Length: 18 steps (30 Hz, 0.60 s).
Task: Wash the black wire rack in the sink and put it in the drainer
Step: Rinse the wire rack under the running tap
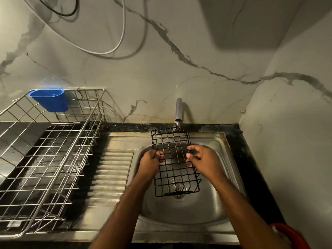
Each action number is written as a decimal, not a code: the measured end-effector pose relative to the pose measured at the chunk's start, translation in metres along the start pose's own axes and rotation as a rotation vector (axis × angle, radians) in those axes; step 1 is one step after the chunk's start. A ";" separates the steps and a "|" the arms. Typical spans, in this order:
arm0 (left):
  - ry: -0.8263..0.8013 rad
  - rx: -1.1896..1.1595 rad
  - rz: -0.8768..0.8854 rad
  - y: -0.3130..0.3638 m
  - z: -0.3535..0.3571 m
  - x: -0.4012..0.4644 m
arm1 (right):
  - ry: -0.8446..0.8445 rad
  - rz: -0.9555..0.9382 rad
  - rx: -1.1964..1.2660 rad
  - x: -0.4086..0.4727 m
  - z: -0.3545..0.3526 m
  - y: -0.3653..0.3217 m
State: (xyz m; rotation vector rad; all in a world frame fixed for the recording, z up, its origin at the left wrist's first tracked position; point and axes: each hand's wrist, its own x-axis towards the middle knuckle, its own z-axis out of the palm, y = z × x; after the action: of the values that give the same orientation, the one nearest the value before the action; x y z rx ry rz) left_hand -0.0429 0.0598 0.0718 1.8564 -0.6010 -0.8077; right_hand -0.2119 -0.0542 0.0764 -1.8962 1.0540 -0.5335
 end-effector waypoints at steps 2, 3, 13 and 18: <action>-0.021 -0.030 -0.009 0.004 0.007 0.001 | 0.040 -0.001 0.020 -0.002 -0.006 0.003; -0.024 -0.068 -0.018 0.005 0.011 0.001 | 0.064 -0.007 0.025 -0.002 -0.008 0.005; -0.060 -0.201 -0.093 0.023 0.037 0.015 | 0.164 -0.013 0.077 -0.007 -0.023 0.009; -0.076 -0.200 -0.091 0.028 0.041 0.023 | 0.197 -0.019 0.095 -0.008 -0.023 0.010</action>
State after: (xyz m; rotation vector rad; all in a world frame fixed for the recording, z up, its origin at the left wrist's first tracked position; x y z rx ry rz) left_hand -0.0603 0.0088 0.0793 1.6857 -0.4671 -0.9665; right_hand -0.2369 -0.0609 0.0807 -1.7994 1.1169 -0.7801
